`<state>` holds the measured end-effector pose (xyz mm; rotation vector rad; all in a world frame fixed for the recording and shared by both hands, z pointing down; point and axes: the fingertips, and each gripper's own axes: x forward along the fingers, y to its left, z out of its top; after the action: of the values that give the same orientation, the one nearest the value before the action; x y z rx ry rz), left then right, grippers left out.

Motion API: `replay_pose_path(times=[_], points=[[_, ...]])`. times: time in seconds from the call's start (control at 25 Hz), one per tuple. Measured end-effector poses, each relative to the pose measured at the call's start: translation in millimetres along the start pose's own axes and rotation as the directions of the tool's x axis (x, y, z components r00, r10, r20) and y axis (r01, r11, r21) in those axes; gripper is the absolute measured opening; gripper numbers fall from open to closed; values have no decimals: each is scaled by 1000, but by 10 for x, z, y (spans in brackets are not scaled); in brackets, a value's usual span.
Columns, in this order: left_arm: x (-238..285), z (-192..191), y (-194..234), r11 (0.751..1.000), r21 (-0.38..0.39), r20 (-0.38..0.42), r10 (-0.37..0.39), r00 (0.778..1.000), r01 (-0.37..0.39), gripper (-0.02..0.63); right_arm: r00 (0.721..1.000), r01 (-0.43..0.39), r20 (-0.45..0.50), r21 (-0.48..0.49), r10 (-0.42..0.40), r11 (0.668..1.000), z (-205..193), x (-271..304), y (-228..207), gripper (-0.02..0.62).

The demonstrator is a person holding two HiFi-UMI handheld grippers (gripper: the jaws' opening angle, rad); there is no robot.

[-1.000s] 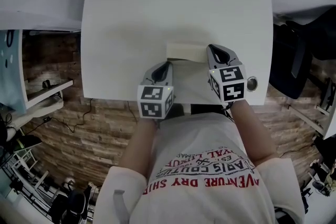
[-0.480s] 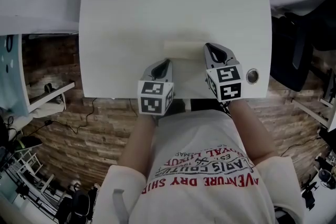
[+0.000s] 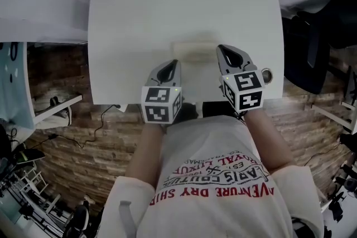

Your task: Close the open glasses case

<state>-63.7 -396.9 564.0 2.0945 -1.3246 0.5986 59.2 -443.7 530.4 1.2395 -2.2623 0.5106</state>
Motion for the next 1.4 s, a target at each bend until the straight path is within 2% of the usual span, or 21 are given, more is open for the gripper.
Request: replay_pose_path(times=[0.16,0.28,0.44,0.6,0.72,0.88,1.16,1.4], points=[[-252,372,-93,1000,12,110,-11,994,9,5,987,48,151,-5,-46,999,356,-358,45,12],[-482,694,-157,998,58,204,-13,979,1,5,970,71,235,-4,-68,997,592,-598,100,12],[-773,1096,-263,987,162,318,-37,947,-15,5,933,98,350,-23,-84,995,883,-894,203,12],[-1121,1357,-371,980,196,413,-57,909,-27,5,890,110,448,-28,-86,994,1086,-1221,321,12],[-1328,1455,-436,977,212,461,-74,885,-29,5,877,113,474,-44,-79,993,1114,-1350,400,12],[-1469,1459,-461,975,220,489,-85,868,-28,5,879,110,471,-53,-72,993,1019,-1396,474,12],[-1493,1347,-410,988,151,484,-86,871,14,5,888,91,456,-49,-59,995,944,-1440,567,12],[-1531,1322,-449,988,156,484,-92,870,17,5,889,102,453,-48,-69,994,949,-1466,589,12]])
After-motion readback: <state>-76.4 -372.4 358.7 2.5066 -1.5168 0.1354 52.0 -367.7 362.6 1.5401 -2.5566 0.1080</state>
